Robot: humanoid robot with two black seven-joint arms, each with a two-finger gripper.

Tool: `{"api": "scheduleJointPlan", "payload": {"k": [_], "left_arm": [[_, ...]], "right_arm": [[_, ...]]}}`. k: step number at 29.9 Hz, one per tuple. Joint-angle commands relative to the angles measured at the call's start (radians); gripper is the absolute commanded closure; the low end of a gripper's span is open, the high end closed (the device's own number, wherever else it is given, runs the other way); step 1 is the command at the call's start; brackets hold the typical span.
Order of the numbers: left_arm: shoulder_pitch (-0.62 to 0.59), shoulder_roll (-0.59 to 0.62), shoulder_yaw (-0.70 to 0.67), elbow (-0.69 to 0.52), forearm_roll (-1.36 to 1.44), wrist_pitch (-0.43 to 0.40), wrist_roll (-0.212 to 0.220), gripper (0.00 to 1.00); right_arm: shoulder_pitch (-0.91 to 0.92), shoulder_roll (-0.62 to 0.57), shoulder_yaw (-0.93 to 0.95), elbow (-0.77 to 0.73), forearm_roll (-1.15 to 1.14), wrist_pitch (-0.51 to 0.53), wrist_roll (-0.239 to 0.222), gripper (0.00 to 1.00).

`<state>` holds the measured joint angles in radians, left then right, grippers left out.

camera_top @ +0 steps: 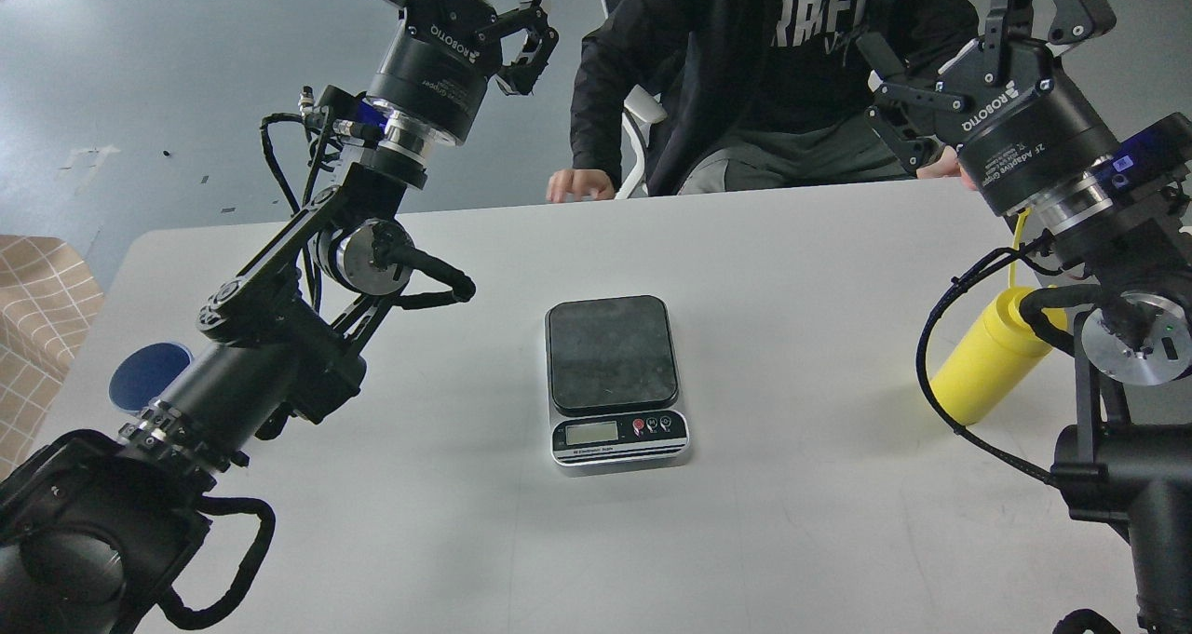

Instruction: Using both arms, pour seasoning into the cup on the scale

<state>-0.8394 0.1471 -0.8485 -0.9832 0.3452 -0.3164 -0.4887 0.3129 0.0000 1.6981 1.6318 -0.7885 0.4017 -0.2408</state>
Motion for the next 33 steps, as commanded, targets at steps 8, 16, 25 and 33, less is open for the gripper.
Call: {"api": "scheduleJointPlan", "payload": {"k": [8, 16, 25, 33], "left_arm": [[0.005, 0.002, 0.003, -0.003, 0.0, -0.007, 0.0, 0.02], [0.005, -0.001, 0.0, -0.002, 0.0, -0.004, 0.0, 0.02], [0.003, -0.006, 0.006, 0.001, 0.0, 0.003, 0.0, 0.02], [0.005, -0.012, 0.008, -0.002, 0.0, 0.0, 0.0, 0.02]], "right_arm": [[-0.015, 0.0, 0.0, 0.002, 0.0, 0.0, 0.0, 0.0], [-0.014, 0.0, 0.0, 0.0, 0.0, -0.001, 0.0, 0.0], [-0.012, 0.0, 0.002, -0.003, 0.0, 0.0, 0.0, 0.0], [-0.021, 0.0, 0.0, 0.002, 0.002, -0.001, 0.0, 0.0]]}}
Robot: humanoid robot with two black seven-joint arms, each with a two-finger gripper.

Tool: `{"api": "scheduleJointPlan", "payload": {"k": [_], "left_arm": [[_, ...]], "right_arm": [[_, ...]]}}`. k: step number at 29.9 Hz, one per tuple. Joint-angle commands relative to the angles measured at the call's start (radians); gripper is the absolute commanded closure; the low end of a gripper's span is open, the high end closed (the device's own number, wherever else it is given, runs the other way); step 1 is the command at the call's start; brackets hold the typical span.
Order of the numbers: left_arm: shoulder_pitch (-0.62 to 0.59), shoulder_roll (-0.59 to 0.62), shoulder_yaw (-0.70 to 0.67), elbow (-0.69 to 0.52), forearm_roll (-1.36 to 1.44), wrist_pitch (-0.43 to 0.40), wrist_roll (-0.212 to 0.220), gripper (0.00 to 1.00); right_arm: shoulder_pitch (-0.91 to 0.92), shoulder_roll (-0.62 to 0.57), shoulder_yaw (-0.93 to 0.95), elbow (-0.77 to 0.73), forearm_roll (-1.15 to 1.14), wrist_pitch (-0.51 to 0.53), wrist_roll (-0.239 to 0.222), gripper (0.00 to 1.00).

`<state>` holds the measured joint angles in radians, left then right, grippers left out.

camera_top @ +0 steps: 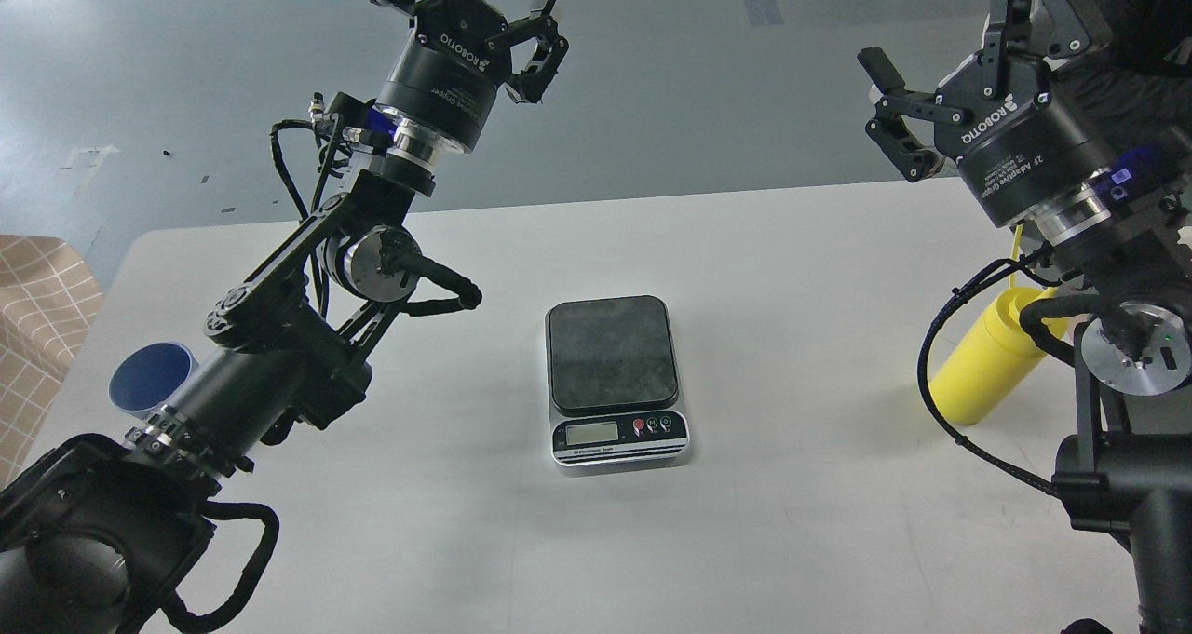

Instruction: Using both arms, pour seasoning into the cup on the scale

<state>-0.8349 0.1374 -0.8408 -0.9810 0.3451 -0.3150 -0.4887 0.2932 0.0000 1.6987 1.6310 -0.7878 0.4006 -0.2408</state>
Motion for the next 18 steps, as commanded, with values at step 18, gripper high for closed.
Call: {"api": "scheduleJointPlan", "payload": {"k": [18], "left_arm": [[-0.003, -0.005, 0.005, 0.002, 0.0, 0.001, 0.0, 0.02]], "right_arm": [[-0.006, 0.0, 0.001, 0.001, 0.001, 0.0, 0.0, 0.0]]}}
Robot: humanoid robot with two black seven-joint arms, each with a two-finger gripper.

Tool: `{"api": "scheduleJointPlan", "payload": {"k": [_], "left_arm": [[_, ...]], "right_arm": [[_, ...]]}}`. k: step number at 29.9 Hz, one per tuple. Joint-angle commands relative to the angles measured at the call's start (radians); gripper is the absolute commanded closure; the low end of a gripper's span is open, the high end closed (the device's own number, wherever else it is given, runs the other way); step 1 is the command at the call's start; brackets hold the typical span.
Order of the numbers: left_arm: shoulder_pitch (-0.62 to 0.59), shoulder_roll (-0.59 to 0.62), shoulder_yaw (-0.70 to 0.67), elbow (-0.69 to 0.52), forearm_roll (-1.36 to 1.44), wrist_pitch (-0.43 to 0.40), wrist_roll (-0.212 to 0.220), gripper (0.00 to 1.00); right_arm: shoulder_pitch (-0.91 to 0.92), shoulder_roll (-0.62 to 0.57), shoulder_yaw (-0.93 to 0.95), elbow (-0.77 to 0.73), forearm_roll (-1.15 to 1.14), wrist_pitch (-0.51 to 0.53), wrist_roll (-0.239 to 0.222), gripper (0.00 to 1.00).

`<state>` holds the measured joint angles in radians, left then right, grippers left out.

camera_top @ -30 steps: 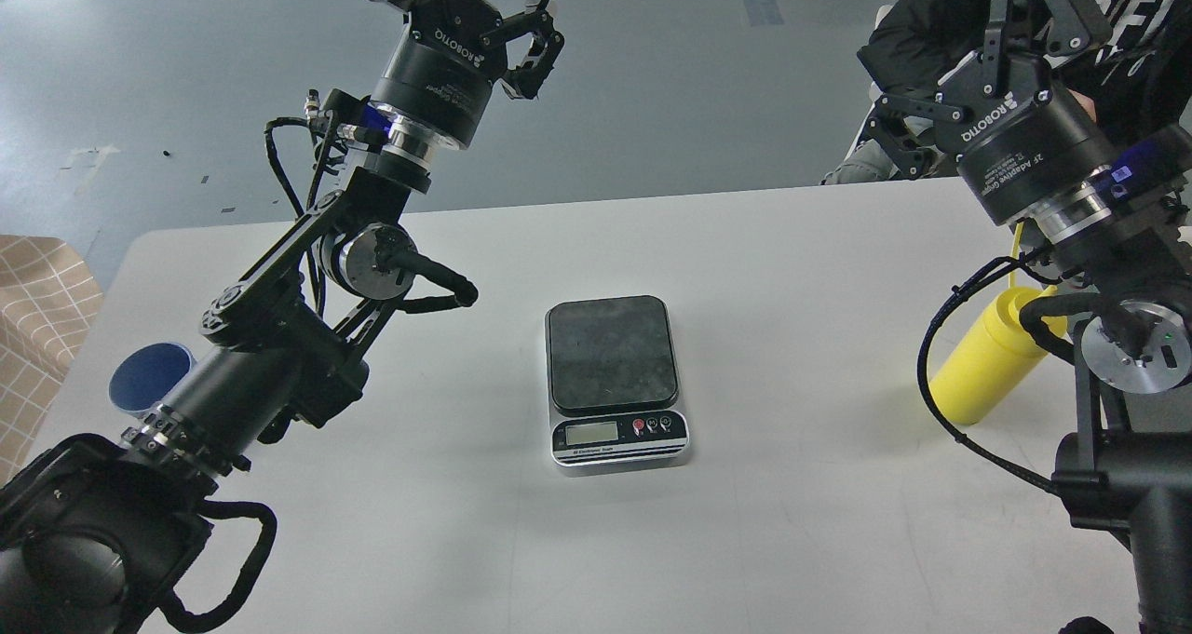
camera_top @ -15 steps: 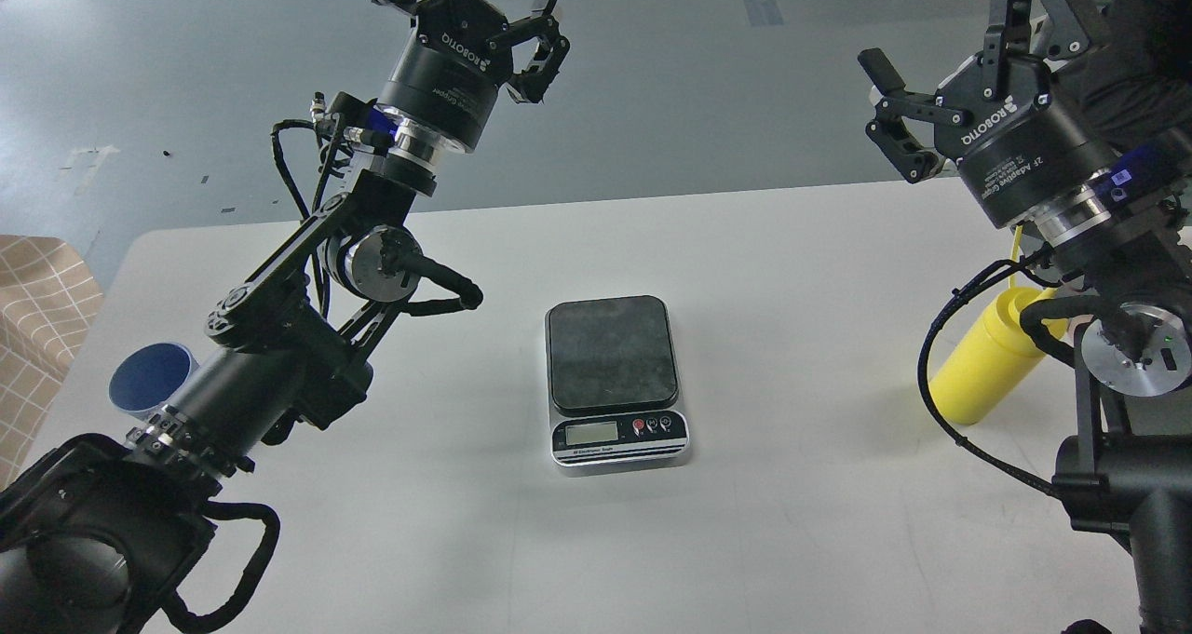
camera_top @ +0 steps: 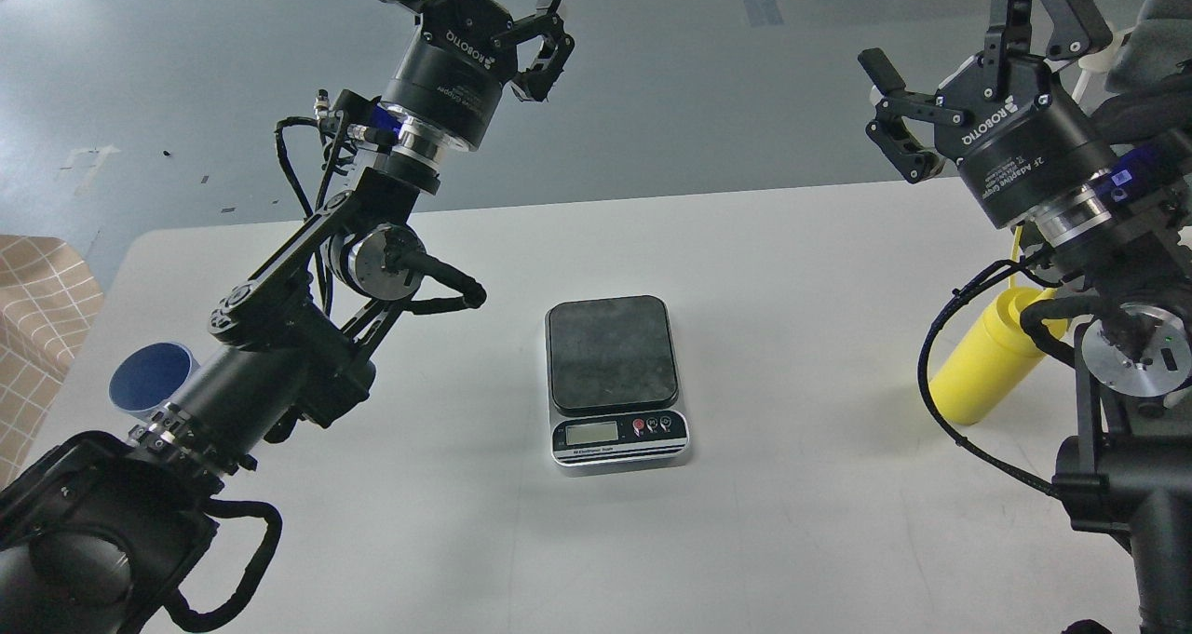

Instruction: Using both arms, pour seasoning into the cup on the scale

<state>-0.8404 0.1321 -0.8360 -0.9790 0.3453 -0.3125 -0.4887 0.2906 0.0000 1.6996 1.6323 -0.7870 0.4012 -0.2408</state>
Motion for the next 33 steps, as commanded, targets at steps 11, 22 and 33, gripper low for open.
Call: {"api": "scheduleJointPlan", "payload": {"k": [11, 22, 33], "left_arm": [[0.004, -0.006, 0.0, 0.003, 0.0, 0.001, 0.0, 0.02], [0.007, -0.008, 0.0, 0.008, 0.001, 0.003, 0.0, 0.02], [0.007, -0.006, 0.002, 0.008, 0.001, 0.003, 0.0, 0.02]], "right_arm": [[-0.007, 0.0, 0.002, 0.0, 0.0, 0.001, 0.0, 0.0], [-0.008, 0.0, 0.002, -0.002, 0.0, -0.001, 0.005, 0.0], [-0.008, 0.0, 0.003, 0.0, 0.002, 0.001, 0.006, 0.0]]}}
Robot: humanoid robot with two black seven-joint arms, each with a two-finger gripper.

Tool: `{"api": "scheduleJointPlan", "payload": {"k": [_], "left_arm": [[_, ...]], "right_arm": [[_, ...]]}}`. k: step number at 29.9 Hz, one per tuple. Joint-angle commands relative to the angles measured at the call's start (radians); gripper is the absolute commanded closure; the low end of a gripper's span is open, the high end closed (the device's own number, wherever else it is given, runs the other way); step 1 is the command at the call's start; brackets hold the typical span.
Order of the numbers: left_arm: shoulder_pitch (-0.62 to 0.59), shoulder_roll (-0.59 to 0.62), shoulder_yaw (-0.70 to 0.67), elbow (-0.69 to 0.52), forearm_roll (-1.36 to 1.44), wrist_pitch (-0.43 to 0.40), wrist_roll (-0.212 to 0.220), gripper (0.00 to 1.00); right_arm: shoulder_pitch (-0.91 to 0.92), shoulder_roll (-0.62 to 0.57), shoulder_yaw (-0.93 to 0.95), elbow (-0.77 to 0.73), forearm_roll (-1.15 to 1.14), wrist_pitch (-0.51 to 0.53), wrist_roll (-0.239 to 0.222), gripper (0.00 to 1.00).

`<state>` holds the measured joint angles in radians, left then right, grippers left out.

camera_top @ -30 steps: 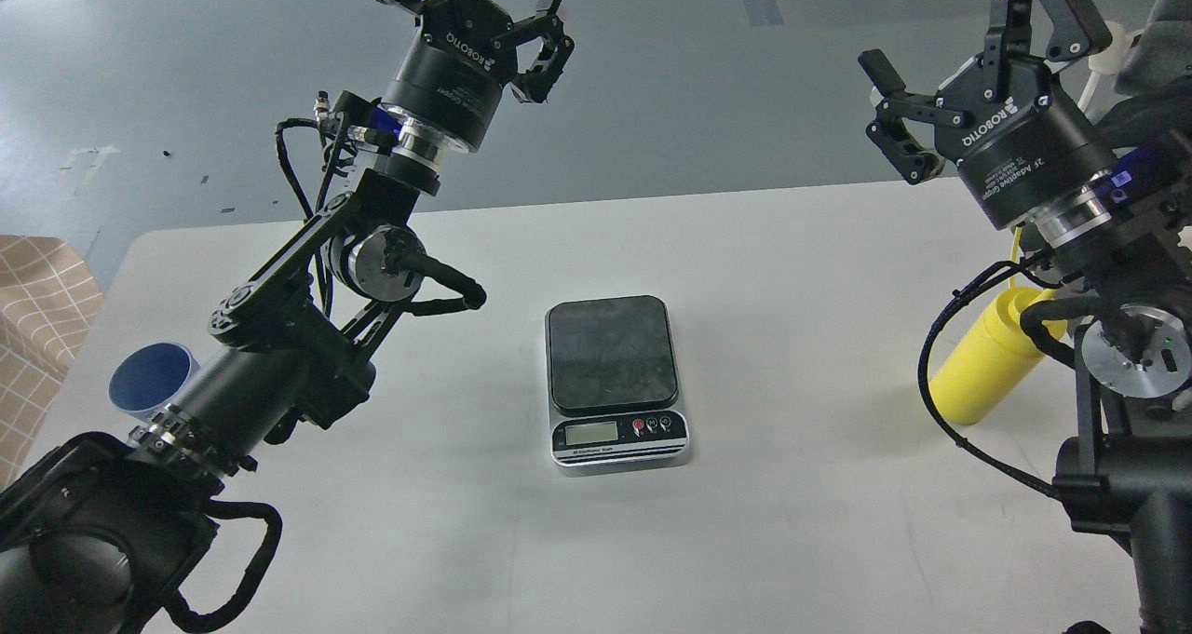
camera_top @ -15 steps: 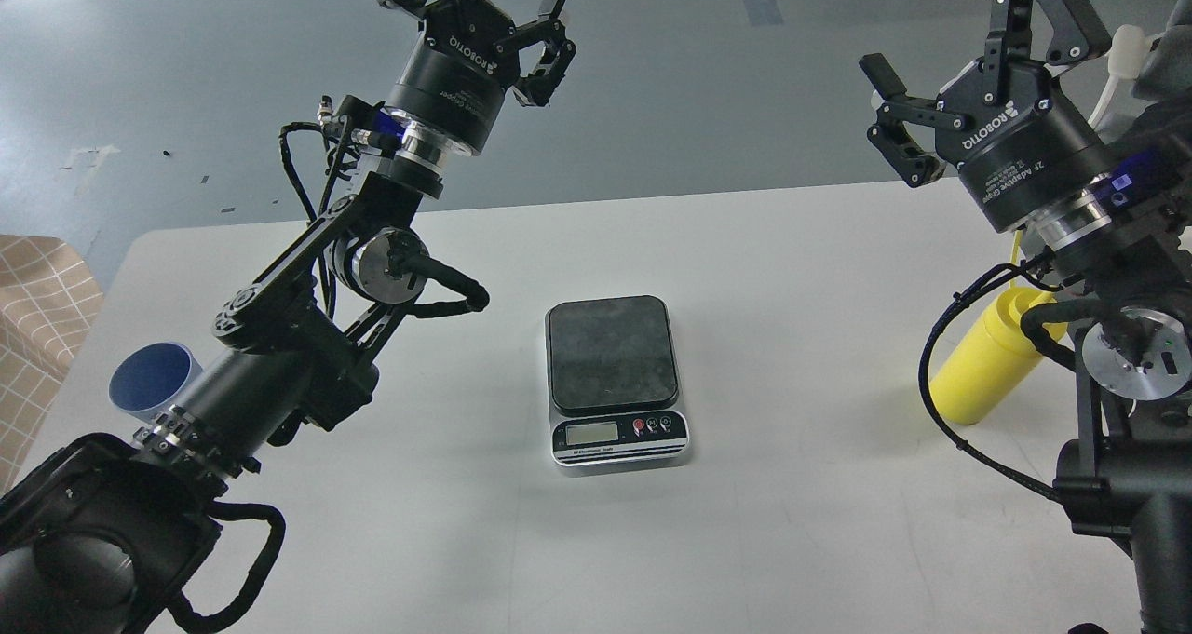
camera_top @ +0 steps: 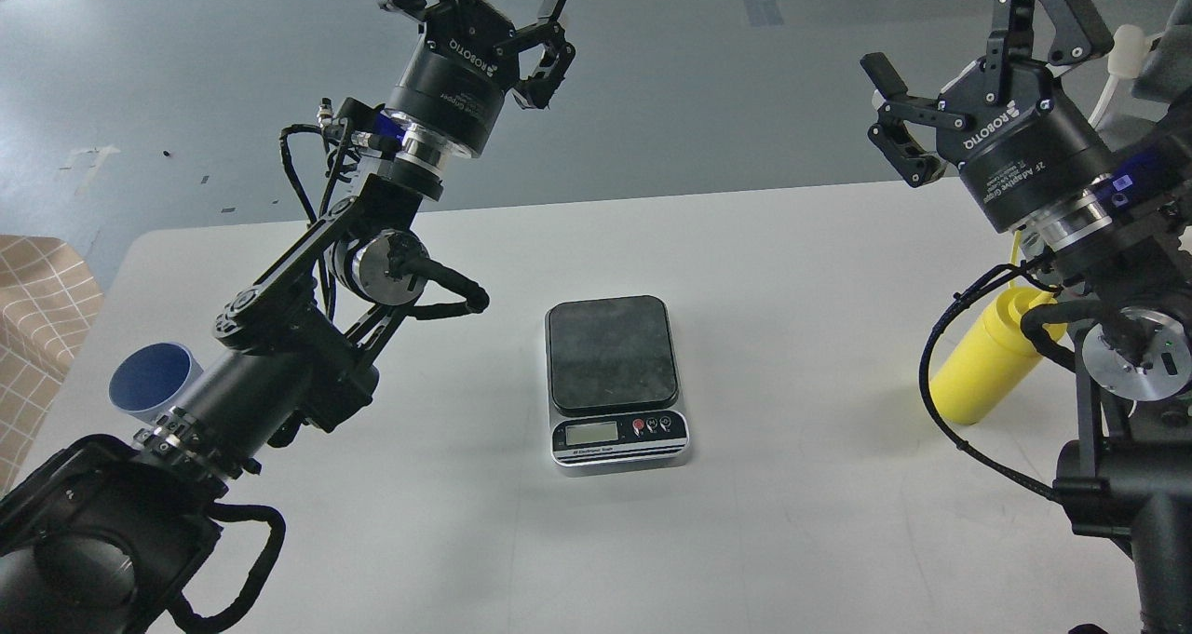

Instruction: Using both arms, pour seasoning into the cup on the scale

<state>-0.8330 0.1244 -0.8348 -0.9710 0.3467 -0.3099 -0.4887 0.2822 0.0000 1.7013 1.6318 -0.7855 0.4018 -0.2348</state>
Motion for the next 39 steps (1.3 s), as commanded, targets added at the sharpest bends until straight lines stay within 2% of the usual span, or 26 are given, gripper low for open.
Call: {"api": "scheduleJointPlan", "payload": {"k": [1, 39], "left_arm": [[0.0, 0.001, 0.0, 0.002, 0.0, 0.0, 0.0, 0.02], [0.022, 0.011, 0.039, -0.002, 0.011, -0.02, 0.0, 0.02]], "right_arm": [[0.0, 0.0, 0.001, 0.0, 0.0, 0.0, 0.0, 0.0], [0.009, 0.0, 0.011, 0.002, 0.0, -0.014, -0.005, 0.0]]}}
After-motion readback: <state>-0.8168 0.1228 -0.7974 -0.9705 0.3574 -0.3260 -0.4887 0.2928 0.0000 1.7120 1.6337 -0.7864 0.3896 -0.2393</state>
